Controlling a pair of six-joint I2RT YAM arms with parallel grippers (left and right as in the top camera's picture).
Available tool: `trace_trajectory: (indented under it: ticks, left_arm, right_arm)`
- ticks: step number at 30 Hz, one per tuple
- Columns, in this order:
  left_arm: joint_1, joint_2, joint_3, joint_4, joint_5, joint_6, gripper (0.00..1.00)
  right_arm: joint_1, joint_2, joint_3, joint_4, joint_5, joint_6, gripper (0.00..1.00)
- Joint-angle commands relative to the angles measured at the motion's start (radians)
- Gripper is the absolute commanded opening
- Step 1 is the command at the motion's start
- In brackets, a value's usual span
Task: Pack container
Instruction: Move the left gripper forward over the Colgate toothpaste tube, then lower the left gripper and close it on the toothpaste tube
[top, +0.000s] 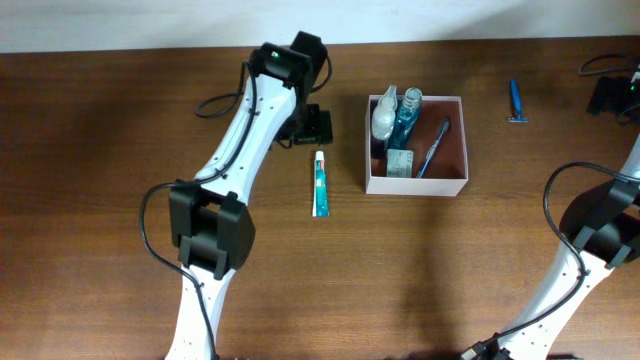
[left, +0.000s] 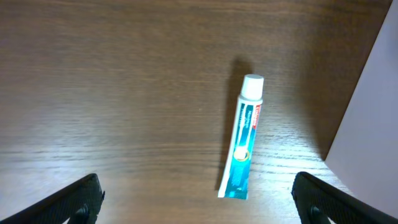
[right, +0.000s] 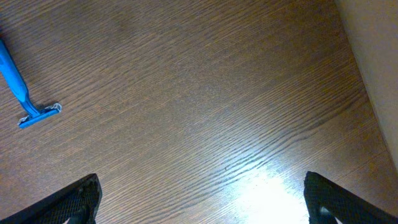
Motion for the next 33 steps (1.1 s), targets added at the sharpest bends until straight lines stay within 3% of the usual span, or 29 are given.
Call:
trace_trajectory:
  ticks: [1,19,23,33]
  left_arm:
    - [-0.013,0.001,-0.052,0.045,0.047,-0.013,1.00]
    - [-0.044,0.002,-0.323,0.208,0.049,-0.012,1.00]
    - [-0.048,0.002,-0.360,0.265,0.092,0.040,0.99]
    - [-0.059,0.002,-0.390,0.295,0.077,0.039,0.99]
  right_arm:
    - [0.004,0.004,0.014,-0.003,0.012,0.012,0.99]
    - [0.004,0.004,0.014,-0.003,0.012,0.012,0.99]
    - [0.004,0.004,0.014,-0.002,0.012,0.012,0.99]
    - [0.004,0.004,0.014,-0.003,0.012,0.012,0.99]
